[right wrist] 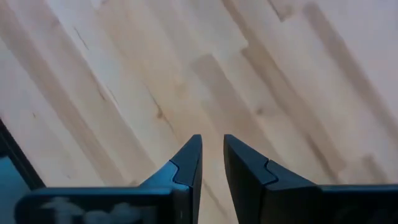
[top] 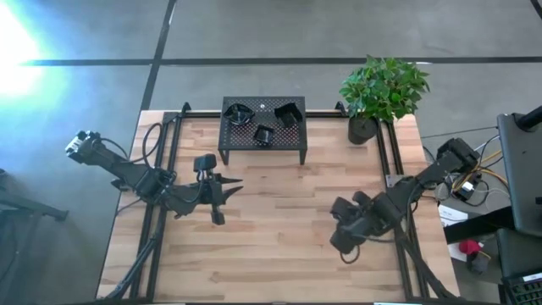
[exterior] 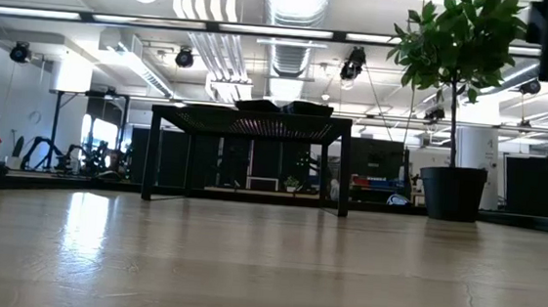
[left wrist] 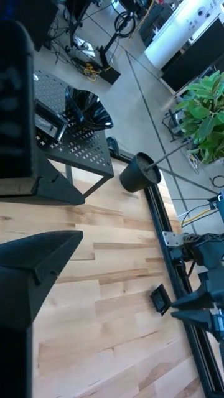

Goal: Pick & Place Mini shaped plates
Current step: Stack the square plate on top of the square plates on the shelf

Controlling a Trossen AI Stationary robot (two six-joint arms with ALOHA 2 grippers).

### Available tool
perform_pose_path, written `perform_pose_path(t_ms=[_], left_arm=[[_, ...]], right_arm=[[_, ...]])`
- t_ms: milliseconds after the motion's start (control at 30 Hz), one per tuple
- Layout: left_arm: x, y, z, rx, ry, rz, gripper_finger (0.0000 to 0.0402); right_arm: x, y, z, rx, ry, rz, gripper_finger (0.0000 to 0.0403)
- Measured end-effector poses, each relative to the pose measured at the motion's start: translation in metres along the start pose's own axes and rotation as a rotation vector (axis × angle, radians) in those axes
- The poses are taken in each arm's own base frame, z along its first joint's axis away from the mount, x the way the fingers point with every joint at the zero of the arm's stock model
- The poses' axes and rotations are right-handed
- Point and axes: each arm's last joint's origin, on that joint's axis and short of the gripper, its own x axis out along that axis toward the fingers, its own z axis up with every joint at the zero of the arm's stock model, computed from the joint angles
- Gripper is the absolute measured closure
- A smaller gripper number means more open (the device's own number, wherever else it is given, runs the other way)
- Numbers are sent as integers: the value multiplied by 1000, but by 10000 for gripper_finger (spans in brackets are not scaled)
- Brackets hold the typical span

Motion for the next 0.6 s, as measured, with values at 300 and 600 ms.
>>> perform_pose_path(t_ms=[300,600], left_arm=[[0,0,0,21,1,0,330],[0,0,0,22,1,0,330]], right_arm=[[23,-7,-49,312,143,-87,344],[51,-27,-78,481,184,-225,343]])
